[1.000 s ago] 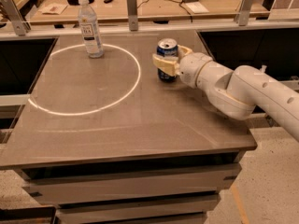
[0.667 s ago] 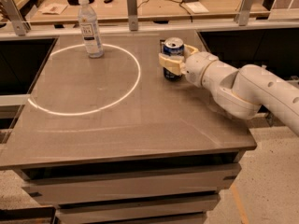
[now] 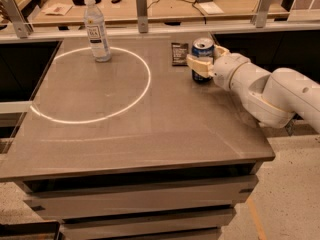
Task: Move pepsi can near rxbar chocolate
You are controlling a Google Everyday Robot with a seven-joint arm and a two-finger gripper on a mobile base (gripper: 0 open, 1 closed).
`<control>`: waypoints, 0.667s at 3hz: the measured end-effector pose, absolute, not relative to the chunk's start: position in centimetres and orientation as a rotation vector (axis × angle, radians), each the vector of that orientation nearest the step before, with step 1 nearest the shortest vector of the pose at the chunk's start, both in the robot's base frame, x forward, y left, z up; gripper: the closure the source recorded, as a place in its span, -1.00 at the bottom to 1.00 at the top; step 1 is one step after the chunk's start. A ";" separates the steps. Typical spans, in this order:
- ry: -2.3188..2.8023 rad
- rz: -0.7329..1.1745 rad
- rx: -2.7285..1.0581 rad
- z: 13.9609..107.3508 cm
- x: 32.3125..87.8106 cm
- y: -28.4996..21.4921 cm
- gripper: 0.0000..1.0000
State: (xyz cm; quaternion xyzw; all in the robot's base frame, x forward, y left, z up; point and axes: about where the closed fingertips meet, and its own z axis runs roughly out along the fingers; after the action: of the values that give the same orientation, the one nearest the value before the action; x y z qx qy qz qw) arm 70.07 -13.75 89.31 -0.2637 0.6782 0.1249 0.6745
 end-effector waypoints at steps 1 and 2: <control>1.526 0.280 -0.592 89.3 70.1 -13.8 1.00; 1.536 0.411 -0.571 89.4 69.8 -12.2 0.63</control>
Offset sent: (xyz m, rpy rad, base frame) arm -0.0093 0.0415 0.0071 0.2799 0.1658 0.2050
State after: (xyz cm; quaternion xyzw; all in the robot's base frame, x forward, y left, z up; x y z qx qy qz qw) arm 69.81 -12.23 89.39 -0.2528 0.6799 0.1818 0.6639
